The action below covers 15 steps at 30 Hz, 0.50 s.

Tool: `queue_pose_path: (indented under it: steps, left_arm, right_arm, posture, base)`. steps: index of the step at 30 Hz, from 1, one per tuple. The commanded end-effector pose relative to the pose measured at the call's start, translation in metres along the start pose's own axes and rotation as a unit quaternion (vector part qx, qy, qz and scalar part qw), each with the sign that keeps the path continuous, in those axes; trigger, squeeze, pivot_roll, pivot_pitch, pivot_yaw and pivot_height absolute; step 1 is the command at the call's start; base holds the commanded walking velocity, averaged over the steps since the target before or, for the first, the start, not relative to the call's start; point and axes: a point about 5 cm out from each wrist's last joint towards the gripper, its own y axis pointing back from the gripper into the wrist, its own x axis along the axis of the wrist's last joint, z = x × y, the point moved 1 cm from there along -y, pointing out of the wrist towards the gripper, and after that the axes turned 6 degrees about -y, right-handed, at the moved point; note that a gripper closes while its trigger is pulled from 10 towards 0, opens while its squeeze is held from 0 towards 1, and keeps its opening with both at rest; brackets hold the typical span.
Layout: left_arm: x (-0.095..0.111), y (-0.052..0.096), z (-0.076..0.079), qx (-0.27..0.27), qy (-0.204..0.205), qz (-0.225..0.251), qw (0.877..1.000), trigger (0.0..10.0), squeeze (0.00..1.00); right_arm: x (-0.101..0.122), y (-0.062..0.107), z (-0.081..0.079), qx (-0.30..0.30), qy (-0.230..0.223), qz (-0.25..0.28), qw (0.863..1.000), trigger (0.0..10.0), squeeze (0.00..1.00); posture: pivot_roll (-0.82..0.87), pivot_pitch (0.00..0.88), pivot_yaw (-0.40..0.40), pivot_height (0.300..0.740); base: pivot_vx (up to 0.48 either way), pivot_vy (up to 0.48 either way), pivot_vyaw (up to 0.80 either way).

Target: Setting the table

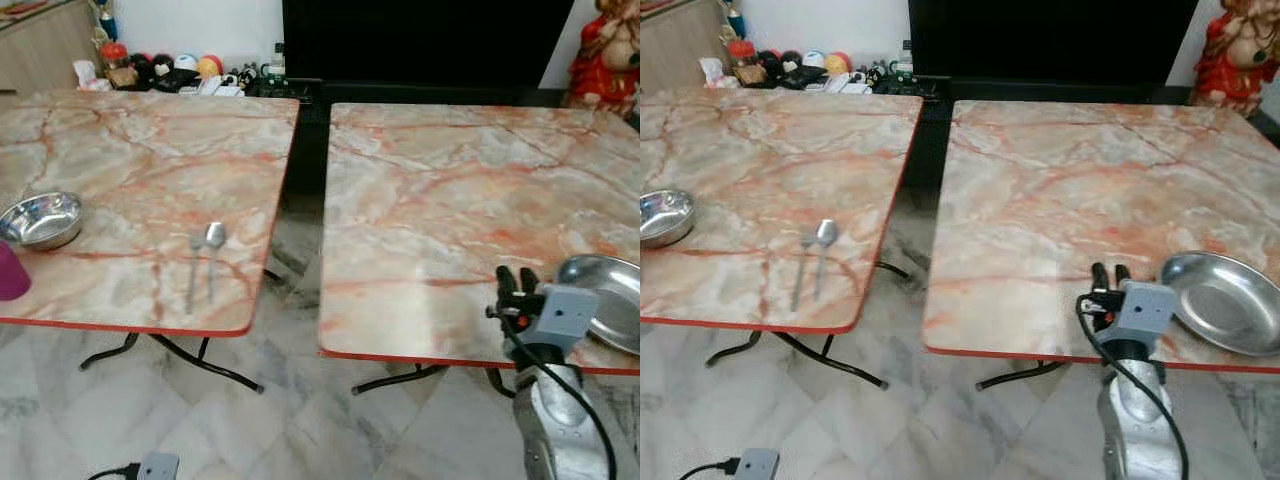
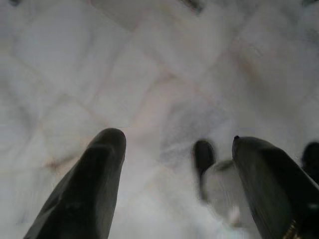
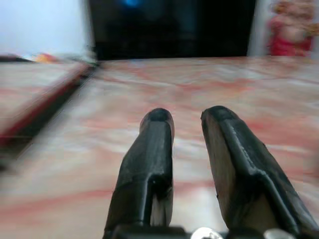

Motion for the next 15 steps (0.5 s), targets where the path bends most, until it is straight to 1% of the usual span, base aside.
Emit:
queue_pose_path:
  steps: [1, 6, 15]
  left_arm:
    - [-0.0074, 0.0019, 0.002, -0.005, -0.004, -0.011, 1.0, 10.0, 0.0]
    - [-0.0052, 0.0013, -0.0003, -0.004, -0.006, -0.01, 1.0, 10.0, 0.0]
    - [-0.0039, 0.0009, 0.0005, -0.006, -0.008, -0.008, 1.0, 10.0, 0.0]
  right_arm:
    - [0.0025, 0.0002, 0.0037, -0.003, 0.006, 0.003, 1.0, 10.0, 0.0]
    - [0.0015, -0.0002, 0.0014, -0.001, 0.005, 0.003, 1.0, 10.0, 0.0]
    - [0.0007, 0.0002, -0.0005, -0.001, 0.003, 0.003, 1.0, 10.0, 0.0]
  posture:
    - [-0.04, 0.113, -0.001, 0.74]
    - [-0.04, 0.104, 0.0, 0.74]
    - [-0.04, 0.092, 0.001, 0.74]
  base:
    - [0.0, 0.48, 0.0]
    - [0.0, 0.48, 0.0]
    - [0.0, 0.48, 0.0]
